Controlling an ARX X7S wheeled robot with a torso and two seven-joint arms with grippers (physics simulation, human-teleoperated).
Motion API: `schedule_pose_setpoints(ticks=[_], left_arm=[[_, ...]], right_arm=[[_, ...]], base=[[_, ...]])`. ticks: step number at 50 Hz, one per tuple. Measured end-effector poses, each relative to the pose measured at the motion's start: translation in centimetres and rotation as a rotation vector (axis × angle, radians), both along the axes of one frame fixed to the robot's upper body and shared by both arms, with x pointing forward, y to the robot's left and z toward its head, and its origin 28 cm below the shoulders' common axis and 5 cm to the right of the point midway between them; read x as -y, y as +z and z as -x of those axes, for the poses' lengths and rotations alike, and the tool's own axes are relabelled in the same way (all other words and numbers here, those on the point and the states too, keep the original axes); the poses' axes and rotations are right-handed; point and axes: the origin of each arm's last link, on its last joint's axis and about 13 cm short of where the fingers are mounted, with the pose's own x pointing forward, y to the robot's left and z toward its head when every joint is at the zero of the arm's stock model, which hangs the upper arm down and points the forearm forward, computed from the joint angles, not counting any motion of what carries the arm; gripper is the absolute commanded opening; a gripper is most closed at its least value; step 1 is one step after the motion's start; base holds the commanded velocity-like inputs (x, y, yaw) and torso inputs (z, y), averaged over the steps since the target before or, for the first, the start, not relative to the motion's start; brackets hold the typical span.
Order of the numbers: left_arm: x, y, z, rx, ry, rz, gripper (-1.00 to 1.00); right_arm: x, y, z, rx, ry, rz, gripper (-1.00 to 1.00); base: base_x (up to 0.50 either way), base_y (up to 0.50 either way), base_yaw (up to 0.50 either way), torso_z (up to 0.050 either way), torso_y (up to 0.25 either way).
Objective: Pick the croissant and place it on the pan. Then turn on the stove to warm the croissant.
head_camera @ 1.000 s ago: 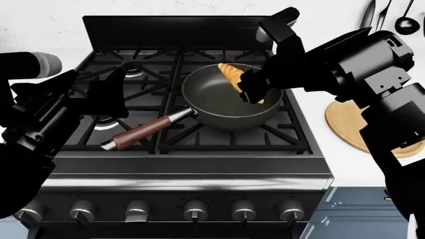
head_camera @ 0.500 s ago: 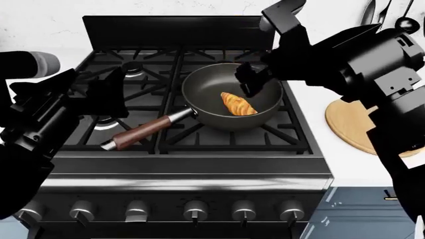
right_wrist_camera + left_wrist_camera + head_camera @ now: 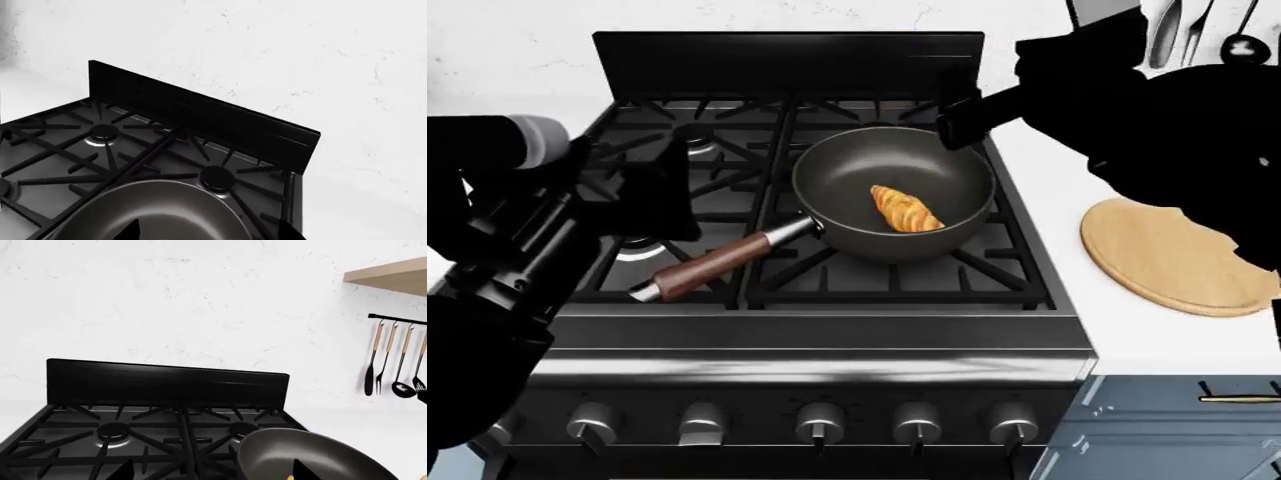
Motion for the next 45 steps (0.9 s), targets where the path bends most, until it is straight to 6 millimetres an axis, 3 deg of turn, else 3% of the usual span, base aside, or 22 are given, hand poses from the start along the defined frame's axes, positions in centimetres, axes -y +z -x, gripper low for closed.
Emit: schedule_pose_setpoints(ticks=[24,45], left_arm=[[0.6,-0.7,0.0,0.033,0.017,-0.014,1.00],[1.0,-0.7,0.2,0.046,0.011,-0.024,1.00]], right_arm=[[1.0,-1.4,6.5,0.186,-0.161,-0.061,1.00],[0.9,-1.3,8.1,0.232,-0.172,-0.047,1.00]], base=[[-0.01,0.00,0.00,0.000,0.000],[-0.49,0.08,0.00,0.000,0.000]])
